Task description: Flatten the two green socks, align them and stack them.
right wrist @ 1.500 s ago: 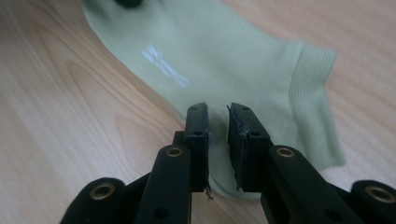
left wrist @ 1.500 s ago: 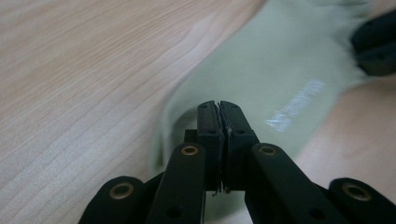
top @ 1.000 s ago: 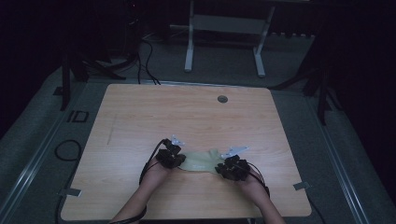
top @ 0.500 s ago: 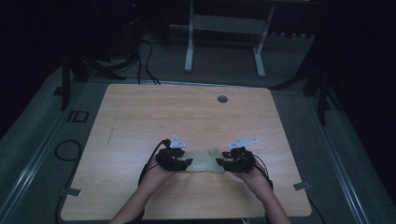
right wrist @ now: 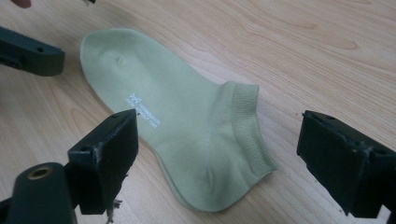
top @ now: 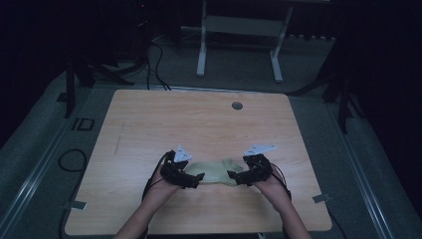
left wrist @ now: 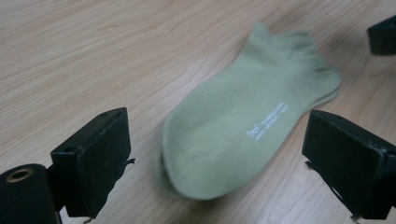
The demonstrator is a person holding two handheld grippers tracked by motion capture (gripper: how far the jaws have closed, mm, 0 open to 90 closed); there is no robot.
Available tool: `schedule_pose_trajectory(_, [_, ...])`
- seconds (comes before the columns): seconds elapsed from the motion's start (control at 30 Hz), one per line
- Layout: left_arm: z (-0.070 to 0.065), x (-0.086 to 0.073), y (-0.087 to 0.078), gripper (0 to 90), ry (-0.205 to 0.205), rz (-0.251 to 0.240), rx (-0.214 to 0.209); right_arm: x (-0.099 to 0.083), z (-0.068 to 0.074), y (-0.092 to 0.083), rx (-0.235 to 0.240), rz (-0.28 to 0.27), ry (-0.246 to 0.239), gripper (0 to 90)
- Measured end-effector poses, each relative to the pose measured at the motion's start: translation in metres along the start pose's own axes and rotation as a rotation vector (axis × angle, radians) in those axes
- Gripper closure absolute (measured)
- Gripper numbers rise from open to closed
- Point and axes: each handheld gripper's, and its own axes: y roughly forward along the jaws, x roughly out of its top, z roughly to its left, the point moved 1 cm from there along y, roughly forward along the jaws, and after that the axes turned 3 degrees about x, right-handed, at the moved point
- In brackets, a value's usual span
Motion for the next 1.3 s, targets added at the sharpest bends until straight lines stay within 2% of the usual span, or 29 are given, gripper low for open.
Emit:
schedule_pose_trajectory(0.23, [0.003,-0.004,-0.004,7.1,-0.018,-0.023,0.017,-0.005,-0.009,-0.001,-0.036,-0.032,0.022,13.1])
schedule_pose_trajectory(0.33, [0.003,-0.007,-0.004,2.0,-0.008,-0.009,0.024,-0.007,-0.013,-0.002,-0.043,-0.033,0.025,13.2])
schedule_pose_trajectory(0.47, [0.003,-0.012,-0.007,2.0,0.007,0.003,0.044,-0.013,-0.018,-0.006,-0.07,-0.04,0.021,13.2])
schedule_pose_trajectory(0.53, [0.004,-0.014,-0.008,2.0,-0.001,-0.005,0.04,-0.015,-0.021,-0.009,-0.076,-0.043,0.03,13.2])
schedule_pose_trajectory(0.9, [0.02,-0.036,-0.025,2.0,-0.041,-0.006,0.036,-0.036,-0.034,-0.022,-0.103,-0.042,0.049,13.3])
schedule_pose_trajectory(1.07, [0.03,-0.046,-0.035,2.0,-0.069,-0.011,0.046,-0.048,-0.036,-0.029,-0.122,-0.059,0.024,13.7])
schedule_pose_trajectory(1.3, [0.042,-0.063,-0.046,2.0,-0.087,-0.006,0.078,-0.069,-0.044,-0.04,-0.133,-0.047,0.079,13.6])
